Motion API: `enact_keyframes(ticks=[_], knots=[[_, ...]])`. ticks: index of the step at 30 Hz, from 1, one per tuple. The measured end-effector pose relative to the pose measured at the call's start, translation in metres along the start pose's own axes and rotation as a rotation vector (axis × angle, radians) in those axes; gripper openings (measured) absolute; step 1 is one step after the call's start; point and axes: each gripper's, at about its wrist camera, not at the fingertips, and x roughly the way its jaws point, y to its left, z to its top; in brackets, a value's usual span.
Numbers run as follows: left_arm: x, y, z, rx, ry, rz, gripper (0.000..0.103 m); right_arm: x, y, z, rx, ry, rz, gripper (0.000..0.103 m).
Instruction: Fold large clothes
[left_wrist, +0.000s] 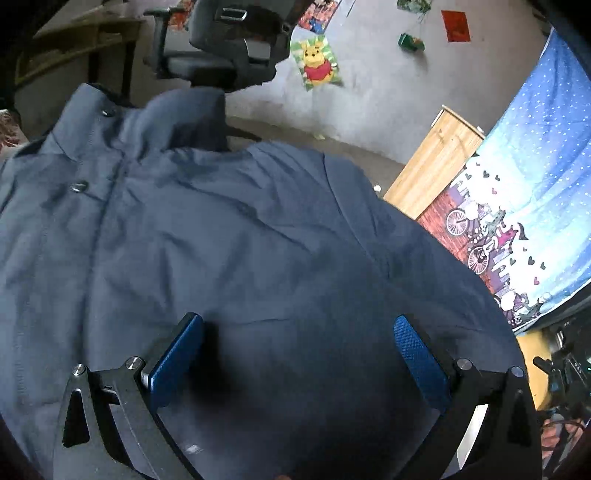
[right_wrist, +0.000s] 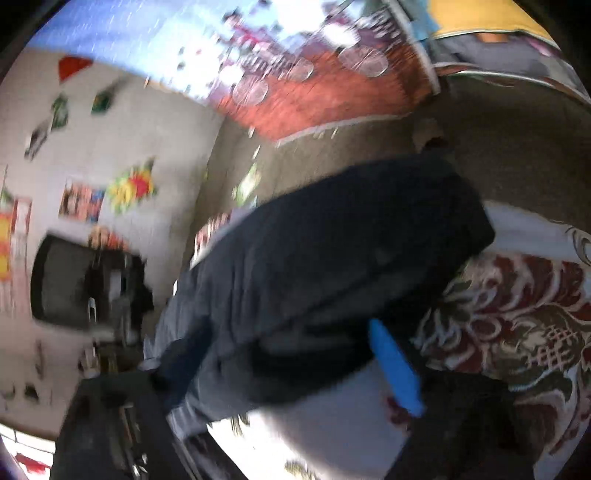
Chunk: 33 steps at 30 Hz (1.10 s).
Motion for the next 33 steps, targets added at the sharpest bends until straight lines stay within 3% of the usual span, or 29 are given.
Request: enact_keyframes(ticks=[3,5,8,12,15,18,19,21,22,23,27,33], knots=[[0.008,-0.008,-0.002,0.068,0.004,0.046,0.101,-0.001,-0.006,0.004,0.057,-0.060,-0.018,0.051],[0.013,-0.016,-0.005,0.133,0.018,0.090,0.101,-0.001,-0.006,0.009,0.045,-0.099,-0.053,0.004],[0.015,-0.020,-0.010,0.207,0.030,0.108,0.101,-0.016,0.026,0.004,-0.117,-0.238,-0.100,0.003],[-0.005,-0.001,-0.009,0.135,0.027,0.029,0.101,-0.053,0.110,-0.027,-0.506,-0.422,-0.084,0.003],[-0.017,0.023,-0.011,0.066,0.051,0.013,0.101,-0.069,0.158,-0.044,-0.612,-0.391,0.007,0.003],[-0.029,0.036,-0.014,0.055,0.051,0.024,0.101,-0.072,0.167,-0.052,-0.593,-0.282,0.039,0.003],[-0.034,0.040,-0.017,0.059,0.044,0.027,0.101,-0.070,0.164,-0.050,-0.569,-0.248,0.030,0.008],[-0.045,0.033,-0.023,0.061,0.035,0.030,0.101,-0.069,0.142,-0.045,-0.488,-0.184,0.026,0.044],[-0.047,0.030,-0.026,0.064,0.033,0.034,0.101,-0.070,0.128,-0.041,-0.432,-0.168,0.028,0.072],[-0.049,0.029,-0.028,0.065,0.035,0.035,0.101,-0.072,0.112,-0.037,-0.368,-0.155,0.033,0.078],[-0.041,0.005,-0.027,0.082,0.025,0.042,0.101,-0.068,0.064,-0.020,-0.191,-0.046,-0.031,0.078],[-0.028,-0.020,-0.027,0.108,-0.026,0.023,0.101,-0.024,-0.014,0.002,0.106,0.222,-0.102,0.085]])
